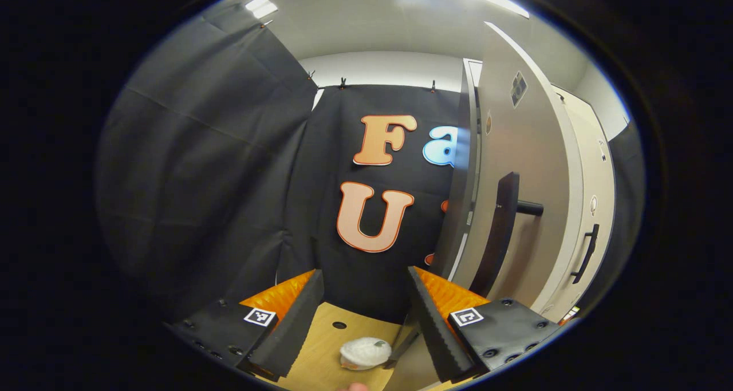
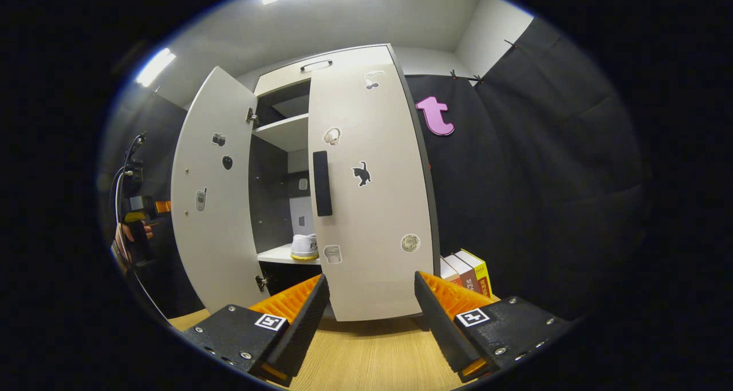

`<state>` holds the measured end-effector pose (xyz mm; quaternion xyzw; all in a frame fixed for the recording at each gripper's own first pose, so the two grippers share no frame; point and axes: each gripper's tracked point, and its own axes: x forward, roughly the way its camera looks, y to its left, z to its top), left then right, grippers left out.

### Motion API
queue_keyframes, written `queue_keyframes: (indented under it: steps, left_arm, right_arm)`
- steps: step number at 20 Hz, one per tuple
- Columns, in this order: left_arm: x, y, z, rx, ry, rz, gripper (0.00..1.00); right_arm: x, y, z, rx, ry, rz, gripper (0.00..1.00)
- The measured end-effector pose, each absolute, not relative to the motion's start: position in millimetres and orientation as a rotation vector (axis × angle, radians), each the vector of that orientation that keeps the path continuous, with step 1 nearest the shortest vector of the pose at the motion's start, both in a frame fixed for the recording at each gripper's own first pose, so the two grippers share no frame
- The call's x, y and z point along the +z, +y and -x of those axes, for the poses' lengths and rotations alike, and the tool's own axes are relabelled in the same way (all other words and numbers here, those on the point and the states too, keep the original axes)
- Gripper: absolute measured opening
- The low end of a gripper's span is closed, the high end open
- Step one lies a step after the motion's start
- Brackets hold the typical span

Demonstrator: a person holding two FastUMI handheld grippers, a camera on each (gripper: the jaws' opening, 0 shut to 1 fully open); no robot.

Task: Grab one shoe with the right hand and put it into the shoe cabinet, grab the other shoe with the left hand and put it into the shoe cabinet; then close the right door with the right hand and the left door with the left hand.

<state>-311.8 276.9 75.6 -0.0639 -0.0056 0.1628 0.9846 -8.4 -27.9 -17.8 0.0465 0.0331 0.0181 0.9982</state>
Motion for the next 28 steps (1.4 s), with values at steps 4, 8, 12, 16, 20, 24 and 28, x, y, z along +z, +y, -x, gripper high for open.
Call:
queue_keyframes:
  steps: [4, 8, 12, 16, 20, 24, 28]
  left_arm:
    - [76, 258, 311, 0.296, -0.014, 0.130, 0.95]
    - [76, 217, 315, 0.228, -0.009, 0.098, 0.94]
    - [74, 181, 302, 0.149, -0.006, 0.087, 0.94]
    - [71, 153, 290, 0.094, 0.000, 0.105, 0.94]
    - [69, 111, 266, 0.013, 0.008, 0.097, 0.94]
    - [82, 87, 250, -0.015, -0.028, 0.074, 0.96]
    - [98, 68, 258, -0.052, -0.053, 0.096, 0.96]
  right_arm:
    - [-19, -30, 12, 0.036, 0.065, -0.093, 0.92]
    - [-18, -35, 12, 0.026, 0.061, -0.097, 0.92]
    - [-17, -43, 14, 0.010, 0.063, -0.094, 0.92]
    - [-17, -56, 20, -0.017, 0.063, -0.094, 0.92]
    - [-13, -61, 23, -0.031, 0.053, -0.092, 0.92]
    - [-10, -68, 25, -0.051, 0.044, -0.089, 0.92]
    - [-7, -73, 30, -0.072, 0.036, -0.096, 0.92]
